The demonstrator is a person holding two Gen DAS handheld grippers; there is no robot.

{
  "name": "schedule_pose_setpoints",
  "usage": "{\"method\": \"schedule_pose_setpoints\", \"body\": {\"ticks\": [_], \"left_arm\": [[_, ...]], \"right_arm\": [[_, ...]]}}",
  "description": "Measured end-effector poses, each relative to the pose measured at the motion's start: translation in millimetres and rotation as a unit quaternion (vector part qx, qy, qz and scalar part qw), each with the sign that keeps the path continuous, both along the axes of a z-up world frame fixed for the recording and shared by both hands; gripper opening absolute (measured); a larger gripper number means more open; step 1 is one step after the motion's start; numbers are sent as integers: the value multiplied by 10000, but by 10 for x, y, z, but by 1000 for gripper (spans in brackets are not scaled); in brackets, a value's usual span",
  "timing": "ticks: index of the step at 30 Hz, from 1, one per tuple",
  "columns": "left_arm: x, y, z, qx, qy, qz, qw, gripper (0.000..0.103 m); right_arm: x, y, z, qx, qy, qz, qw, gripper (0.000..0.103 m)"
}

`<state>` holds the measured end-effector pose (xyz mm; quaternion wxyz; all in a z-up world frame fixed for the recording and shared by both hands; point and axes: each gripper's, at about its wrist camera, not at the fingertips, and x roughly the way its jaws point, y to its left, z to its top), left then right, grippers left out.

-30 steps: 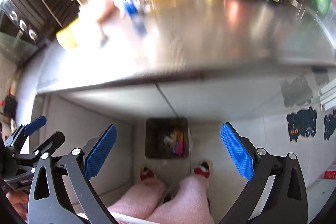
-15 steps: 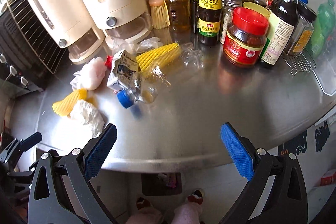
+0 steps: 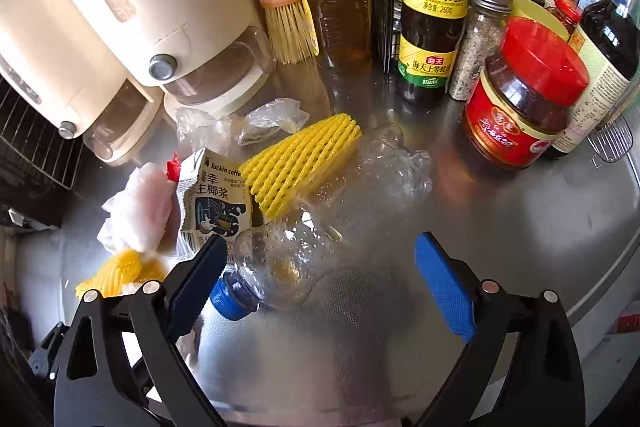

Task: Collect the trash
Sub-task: 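Grasp the white tissue with the left tool while the right tool grasps the clear plastic bottle, then carry the tissue and plastic bottle down toward the black bin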

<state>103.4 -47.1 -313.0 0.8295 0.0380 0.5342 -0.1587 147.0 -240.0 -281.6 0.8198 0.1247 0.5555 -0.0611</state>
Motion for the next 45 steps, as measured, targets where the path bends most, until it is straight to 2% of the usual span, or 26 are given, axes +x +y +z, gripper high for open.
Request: {"method": "schedule_pose_setpoints", "body": {"ticks": [3,5,8,10,16,27,37,45], "left_arm": [[71,21,-80,-49,127,-18,9999,54],[105,32,-114,-97,210,-5,9997,52],[127,26,-137,-108,272,-29,9996,45],[124,34,-143,-119,309,-25,9994,35],[84,82,-121,-109,244,47,9996,11],[-272,59,106,-64,-194,114,9997,7],[-932,5,381,-82,-366,99,9992,7],[-1426,105,525,-201,-372,256,9988,7]], "right_arm": [[66,21,-135,29,172,65,9998,90],[93,9,-218,0,324,57,9995,85],[114,-54,-386,186,658,22,9977,72],[82,-82,-427,142,706,24,9974,56],[-57,-153,-338,260,545,46,9982,55],[-583,-128,5,-14,-167,318,9994,55],[-1229,16,312,23,-338,639,9974,55],[-1673,185,421,160,-263,1025,9943,55]]}}
